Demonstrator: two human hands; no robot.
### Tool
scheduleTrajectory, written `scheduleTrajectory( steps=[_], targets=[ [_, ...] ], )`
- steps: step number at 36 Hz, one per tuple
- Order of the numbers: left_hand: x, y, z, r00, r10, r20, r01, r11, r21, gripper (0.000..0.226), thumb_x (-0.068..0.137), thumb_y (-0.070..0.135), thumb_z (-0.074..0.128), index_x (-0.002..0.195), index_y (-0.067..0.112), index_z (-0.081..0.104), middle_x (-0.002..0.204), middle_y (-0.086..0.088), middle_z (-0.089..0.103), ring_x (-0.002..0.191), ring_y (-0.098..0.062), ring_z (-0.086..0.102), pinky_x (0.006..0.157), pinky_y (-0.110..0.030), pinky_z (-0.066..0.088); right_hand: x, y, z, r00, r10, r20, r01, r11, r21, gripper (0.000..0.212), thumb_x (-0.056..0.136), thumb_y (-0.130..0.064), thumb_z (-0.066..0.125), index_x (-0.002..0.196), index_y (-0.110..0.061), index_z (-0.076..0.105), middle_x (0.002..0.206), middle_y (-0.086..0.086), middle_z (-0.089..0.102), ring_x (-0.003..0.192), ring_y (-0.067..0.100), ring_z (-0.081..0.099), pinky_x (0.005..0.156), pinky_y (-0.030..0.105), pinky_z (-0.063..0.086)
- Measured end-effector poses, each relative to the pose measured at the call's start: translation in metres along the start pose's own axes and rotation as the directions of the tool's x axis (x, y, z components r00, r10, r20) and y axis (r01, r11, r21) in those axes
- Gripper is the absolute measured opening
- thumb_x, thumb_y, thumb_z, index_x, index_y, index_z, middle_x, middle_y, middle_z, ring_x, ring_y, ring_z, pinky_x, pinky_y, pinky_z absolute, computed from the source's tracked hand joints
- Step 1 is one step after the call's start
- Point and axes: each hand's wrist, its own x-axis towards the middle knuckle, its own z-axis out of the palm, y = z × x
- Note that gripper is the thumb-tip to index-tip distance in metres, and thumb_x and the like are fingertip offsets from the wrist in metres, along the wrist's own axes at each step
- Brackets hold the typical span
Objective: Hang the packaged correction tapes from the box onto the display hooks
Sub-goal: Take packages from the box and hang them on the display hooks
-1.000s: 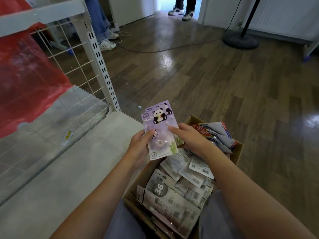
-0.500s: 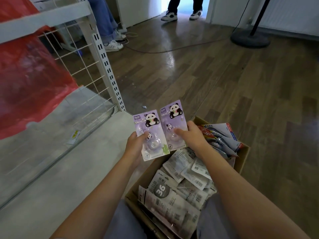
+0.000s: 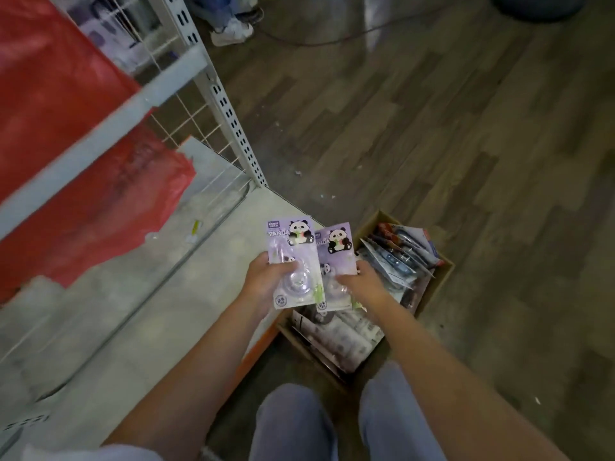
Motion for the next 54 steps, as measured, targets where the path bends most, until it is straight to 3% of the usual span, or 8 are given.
scheduleTrajectory(
  steps=[4, 9, 14, 23, 31, 37, 44, 54],
  targets=[
    [-0.047, 0.042, 0.006, 0.999, -0.037, -0.02, 0.037, 0.999, 0.008, 0.021, 0.079, -0.006, 0.067, 0.099, 0.0, 0.063, 0.091, -0.018, 0.067, 0.071, -0.026, 0.064, 0.06, -0.029, 0.054, -0.051, -0.041, -0.017, 1.0, 0.011, 0.01, -0.012, 0.999, 0.032, 0.03, 0.087, -0.006, 0.061, 0.115, -0.011, 0.05, 0.101, 0.006, 0.058, 0.078, 0.012, 0.054, 0.064, 0.025, 0.042],
    [-0.108, 0.1, 0.014, 0.999, -0.045, 0.008, 0.045, 0.999, 0.021, 0.022, 0.081, -0.007, 0.064, 0.103, -0.002, 0.063, 0.095, -0.019, 0.067, 0.077, -0.03, 0.065, 0.065, -0.033, 0.053, -0.106, -0.09, -0.036, 0.998, 0.052, 0.035, -0.052, 0.999, -0.012, 0.044, 0.081, -0.014, 0.063, 0.124, -0.01, 0.053, 0.114, 0.01, 0.062, 0.103, 0.027, 0.06, 0.092, 0.041, 0.049],
    [-0.154, 0.164, 0.017, 0.999, 0.025, -0.02, -0.024, 0.999, 0.035, 0.023, 0.082, -0.004, 0.065, 0.104, 0.002, 0.065, 0.105, -0.019, 0.069, 0.095, -0.036, 0.066, 0.086, -0.046, 0.052, -0.16, -0.157, -0.055, 0.997, 0.048, 0.055, -0.05, 0.998, 0.043, 0.023, 0.088, -0.004, 0.057, 0.11, -0.007, 0.05, 0.093, 0.008, 0.059, 0.083, 0.021, 0.059, 0.067, 0.029, 0.049],
    [-0.223, 0.248, 0.002, 0.971, 0.184, -0.15, -0.19, 0.981, -0.027, 0.021, 0.083, -0.003, 0.064, 0.1, 0.009, 0.066, 0.101, -0.012, 0.07, 0.09, -0.029, 0.066, 0.085, -0.04, 0.052, -0.197, -0.254, -0.051, 0.975, -0.168, 0.145, 0.175, 0.984, -0.038, 0.057, 0.058, -0.022, 0.057, 0.111, -0.002, 0.06, 0.102, 0.019, 0.065, 0.093, 0.032, 0.064, 0.077, 0.04, 0.051],
    [-0.281, 0.274, -0.018, 0.962, 0.269, -0.054, -0.264, 0.961, 0.084, 0.026, 0.086, 0.0, 0.061, 0.11, 0.007, 0.066, 0.108, -0.011, 0.07, 0.1, -0.03, 0.066, 0.089, -0.042, 0.051, -0.265, -0.294, -0.047, 0.962, -0.241, 0.125, 0.248, 0.968, -0.041, 0.013, 0.087, 0.0, 0.05, 0.094, -0.007, 0.058, 0.083, 0.005, 0.06, 0.079, 0.021, 0.057, 0.06, 0.026, 0.042],
    [-0.325, 0.284, -0.036, 0.955, 0.288, -0.066, -0.282, 0.955, 0.093, 0.014, 0.087, 0.007, 0.063, 0.093, 0.018, 0.069, 0.103, -0.01, 0.072, 0.097, -0.031, 0.067, 0.092, -0.046, 0.052, -0.3, -0.297, -0.037, 0.952, -0.284, 0.115, 0.286, 0.958, -0.009, 0.032, 0.083, -0.004, 0.053, 0.113, 0.0, 0.059, 0.101, 0.018, 0.066, 0.08, 0.027, 0.064, 0.059, 0.027, 0.045],
    [-0.382, 0.286, -0.061, 0.927, 0.356, -0.118, -0.359, 0.933, -0.01, 0.012, 0.088, 0.001, 0.06, 0.088, 0.012, 0.067, 0.087, -0.008, 0.071, 0.073, -0.019, 0.067, 0.069, -0.028, 0.055, -0.338, -0.289, -0.029, 0.924, -0.357, 0.136, 0.356, 0.934, 0.038, 0.06, 0.059, -0.022, 0.061, 0.115, -0.001, 0.057, 0.106, 0.021, 0.066, 0.095, 0.037, 0.066, 0.081, 0.043, 0.054],
    [-0.462, 0.296, -0.117, 0.825, 0.471, -0.313, -0.517, 0.852, -0.081, 0.017, 0.087, 0.001, 0.063, 0.104, 0.001, 0.066, 0.087, -0.008, 0.071, 0.068, -0.018, 0.068, 0.059, -0.026, 0.054, -0.445, -0.321, 0.005, 0.803, -0.539, 0.253, 0.555, 0.832, 0.012, 0.016, 0.081, -0.001, 0.057, 0.094, -0.01, 0.055, 0.099, 0.012, 0.062, 0.092, 0.027, 0.06, 0.083, 0.036, 0.048]
  ],
)
